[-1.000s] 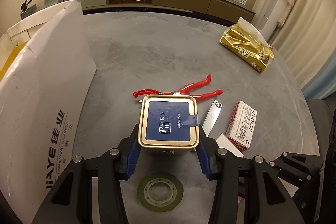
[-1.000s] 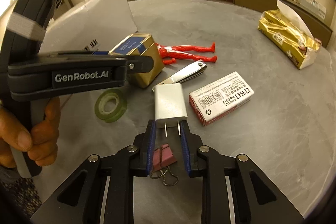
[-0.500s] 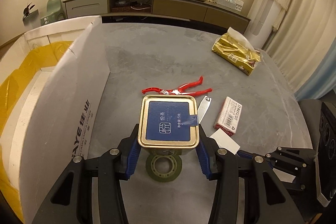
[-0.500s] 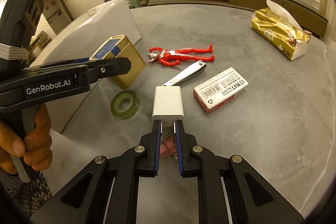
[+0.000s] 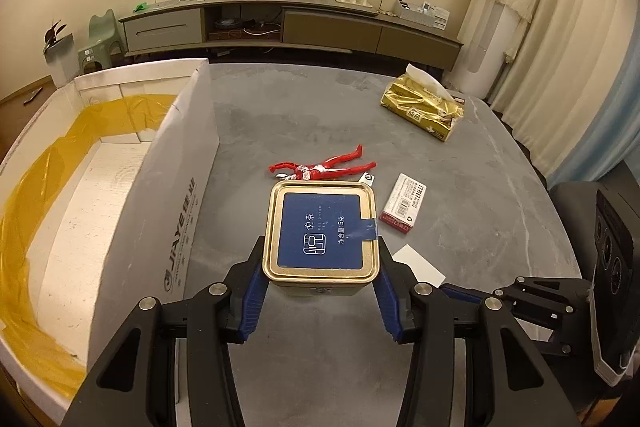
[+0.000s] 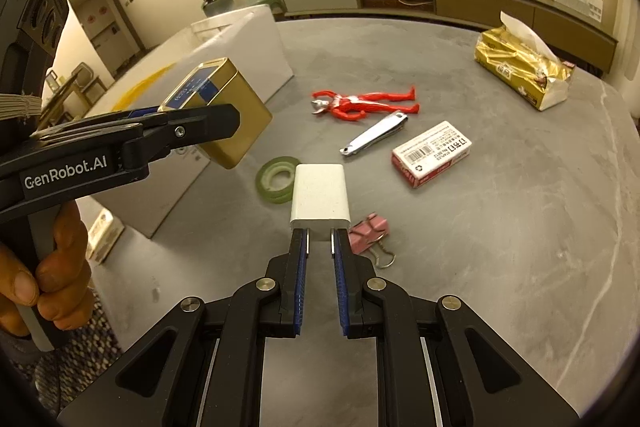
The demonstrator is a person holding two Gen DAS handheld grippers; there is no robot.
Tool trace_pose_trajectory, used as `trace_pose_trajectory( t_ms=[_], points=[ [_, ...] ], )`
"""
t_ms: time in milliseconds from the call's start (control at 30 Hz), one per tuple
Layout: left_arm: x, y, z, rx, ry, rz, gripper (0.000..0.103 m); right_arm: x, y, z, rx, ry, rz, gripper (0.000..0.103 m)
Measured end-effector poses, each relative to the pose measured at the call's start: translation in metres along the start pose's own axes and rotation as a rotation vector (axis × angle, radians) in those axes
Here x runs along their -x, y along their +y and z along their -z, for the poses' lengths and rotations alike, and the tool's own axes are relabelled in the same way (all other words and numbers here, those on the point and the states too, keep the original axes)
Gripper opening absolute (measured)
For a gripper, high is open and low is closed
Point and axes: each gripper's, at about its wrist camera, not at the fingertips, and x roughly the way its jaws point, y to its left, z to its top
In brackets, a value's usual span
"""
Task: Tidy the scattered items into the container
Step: 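Carry the tin and charger over the box and open both tools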
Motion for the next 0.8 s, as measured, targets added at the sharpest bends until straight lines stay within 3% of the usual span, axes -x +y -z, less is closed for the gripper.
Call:
trace_pose_trajectory(
  t_ms=[800],
  points=[
    [0.089, 0.02, 0.038, 0.011, -0.075, 0.014, 0.05, 0.045, 0.073, 0.016, 0.061, -0.027, 0.002, 0.014]
  ],
)
